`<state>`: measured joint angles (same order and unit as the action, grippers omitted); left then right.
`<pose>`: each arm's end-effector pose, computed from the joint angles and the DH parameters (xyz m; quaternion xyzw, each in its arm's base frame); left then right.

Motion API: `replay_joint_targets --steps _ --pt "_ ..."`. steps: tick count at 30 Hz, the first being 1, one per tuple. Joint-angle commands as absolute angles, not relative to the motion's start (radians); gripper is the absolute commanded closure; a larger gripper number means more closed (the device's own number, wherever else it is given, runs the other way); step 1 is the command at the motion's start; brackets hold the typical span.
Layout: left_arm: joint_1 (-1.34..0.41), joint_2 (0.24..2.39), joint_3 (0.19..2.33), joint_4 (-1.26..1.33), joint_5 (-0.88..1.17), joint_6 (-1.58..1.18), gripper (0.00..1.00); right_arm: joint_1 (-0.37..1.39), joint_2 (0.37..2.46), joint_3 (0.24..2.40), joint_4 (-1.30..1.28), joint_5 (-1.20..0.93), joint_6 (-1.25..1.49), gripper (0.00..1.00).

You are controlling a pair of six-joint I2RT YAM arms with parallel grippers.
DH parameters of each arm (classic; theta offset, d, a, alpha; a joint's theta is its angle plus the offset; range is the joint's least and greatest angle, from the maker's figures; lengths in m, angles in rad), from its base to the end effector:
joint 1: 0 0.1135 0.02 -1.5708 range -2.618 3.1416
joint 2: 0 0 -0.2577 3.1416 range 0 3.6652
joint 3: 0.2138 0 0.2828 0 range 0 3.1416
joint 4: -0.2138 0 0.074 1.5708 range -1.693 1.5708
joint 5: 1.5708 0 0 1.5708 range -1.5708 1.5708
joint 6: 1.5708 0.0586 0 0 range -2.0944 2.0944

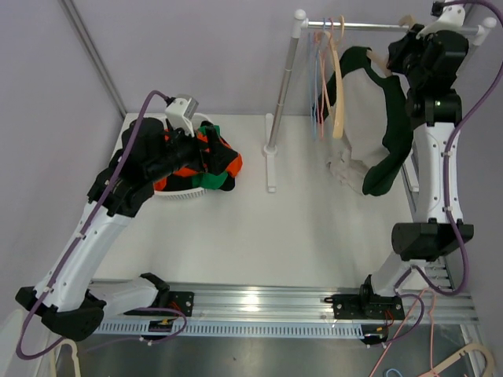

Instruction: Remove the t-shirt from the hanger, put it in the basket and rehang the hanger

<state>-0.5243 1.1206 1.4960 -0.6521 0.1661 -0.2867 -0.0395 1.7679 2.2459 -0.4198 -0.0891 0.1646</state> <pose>0.2287 -0.1434 0.4667 0.1439 0.7836 -0.2978 0.5259 0.4203 -0.0114 0.5543 0.0376 0.6853 0.0759 0.7233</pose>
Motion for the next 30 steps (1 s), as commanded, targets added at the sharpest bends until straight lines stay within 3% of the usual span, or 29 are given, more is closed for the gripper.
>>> replay_joint_targets --steps 1,8,17,24,30 --pt "-0.578 1.065 1.459 -0.577 0.143 -0.269 0.01 0.033 1.538 2.090 -0.413 0.182 0.196 1.00" --pt "-0.871 0.977 1.217 -0.382 0.014 -0.249 0.00 0.135 1.225 1.694 -0.411 0.486 0.331 1.00" --pt "-1.330 1.066 1.071 -0.045 -0.247 -0.028 0.00 0.267 1.226 1.701 -0.744 0.897 0.613 1.00" --pt "-1.408 1.152 1.003 0.231 -0.057 0.035 0.01 0.365 1.213 1.713 -0.801 0.957 0.644 1.00" --pt "-1.417 1.229 1.045 0.285 -0.046 0.095 0.00 0.461 1.200 1.721 -0.792 1.015 0.621 1.00"
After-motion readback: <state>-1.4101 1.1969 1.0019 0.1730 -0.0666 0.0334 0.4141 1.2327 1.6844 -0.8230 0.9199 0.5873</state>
